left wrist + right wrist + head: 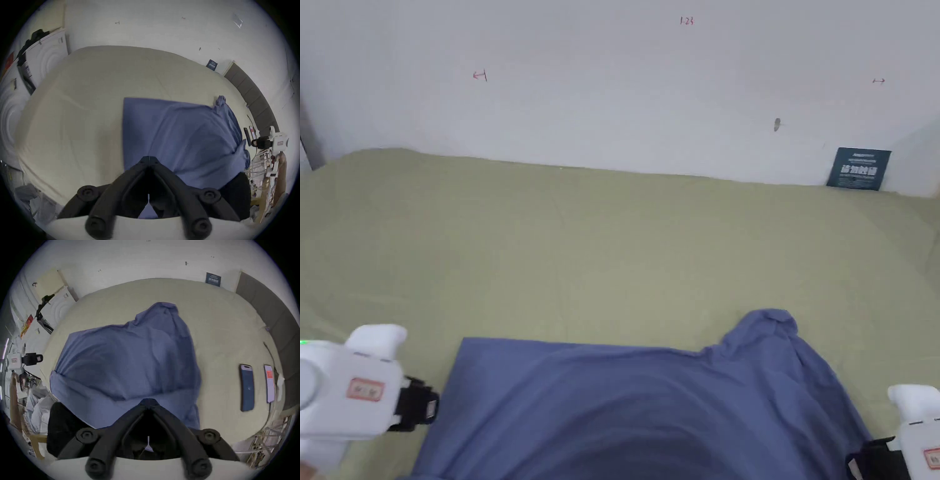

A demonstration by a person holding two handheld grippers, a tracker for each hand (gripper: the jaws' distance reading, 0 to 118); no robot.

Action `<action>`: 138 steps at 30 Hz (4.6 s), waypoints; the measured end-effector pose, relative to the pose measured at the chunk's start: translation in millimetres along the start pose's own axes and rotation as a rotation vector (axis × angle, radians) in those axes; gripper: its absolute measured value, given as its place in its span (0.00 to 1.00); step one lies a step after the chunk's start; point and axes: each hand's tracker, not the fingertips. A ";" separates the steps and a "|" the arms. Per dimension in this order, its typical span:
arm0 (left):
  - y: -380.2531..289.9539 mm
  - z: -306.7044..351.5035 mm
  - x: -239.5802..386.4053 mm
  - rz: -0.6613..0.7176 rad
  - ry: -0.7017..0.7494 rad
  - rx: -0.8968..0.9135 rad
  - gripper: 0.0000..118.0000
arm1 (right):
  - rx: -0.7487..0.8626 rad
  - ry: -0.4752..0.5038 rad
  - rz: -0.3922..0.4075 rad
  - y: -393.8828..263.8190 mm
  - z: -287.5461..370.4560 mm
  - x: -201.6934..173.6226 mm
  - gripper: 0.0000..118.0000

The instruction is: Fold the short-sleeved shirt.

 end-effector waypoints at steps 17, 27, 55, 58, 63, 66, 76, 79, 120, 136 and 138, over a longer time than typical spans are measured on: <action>134.7 -166.4 -40.9 0.054 0.105 -0.232 0.87 | 0.005 0.021 -0.032 64.5 -34.7 31.1 0.00; 117.6 -155.3 -21.4 0.052 0.071 -0.213 0.04 | -0.021 -0.238 -0.079 149.7 -103.5 114.3 0.93; 60.8 8.2 -17.7 -0.023 -0.053 -0.065 0.04 | 0.067 -0.099 -0.010 79.4 47.6 68.2 0.00; 23.4 30.9 -19.2 -0.023 -0.061 -0.070 0.04 | 0.078 -0.088 -0.057 34.3 71.8 76.7 0.00; -49.5 41.1 -28.0 0.004 -0.079 -0.122 0.04 | 0.033 -0.058 -0.108 -44.9 79.9 87.4 0.00; -87.4 27.9 -32.6 0.045 -0.093 -0.189 0.04 | -0.045 -0.044 -0.159 -86.8 63.1 94.9 0.00; -155.1 -19.9 -47.3 0.217 -0.064 -0.238 0.04 | -0.110 -0.073 -0.249 -145.5 8.6 103.1 0.01; -148.0 -13.4 -42.8 0.207 -0.057 -0.244 0.23 | -0.116 -0.097 -0.185 -135.0 10.5 96.1 0.04; -138.2 -46.4 -156.6 0.383 -0.668 0.010 0.81 | -0.052 0.035 0.058 -89.2 33.5 -47.2 0.00; -127.9 -45.3 -91.6 0.406 -0.799 0.007 0.05 | -0.064 0.110 0.089 -82.3 15.7 -60.5 0.00; -112.5 -19.8 -74.8 0.407 -0.854 0.078 0.05 | -0.043 0.117 0.079 -79.5 20.3 -53.5 0.00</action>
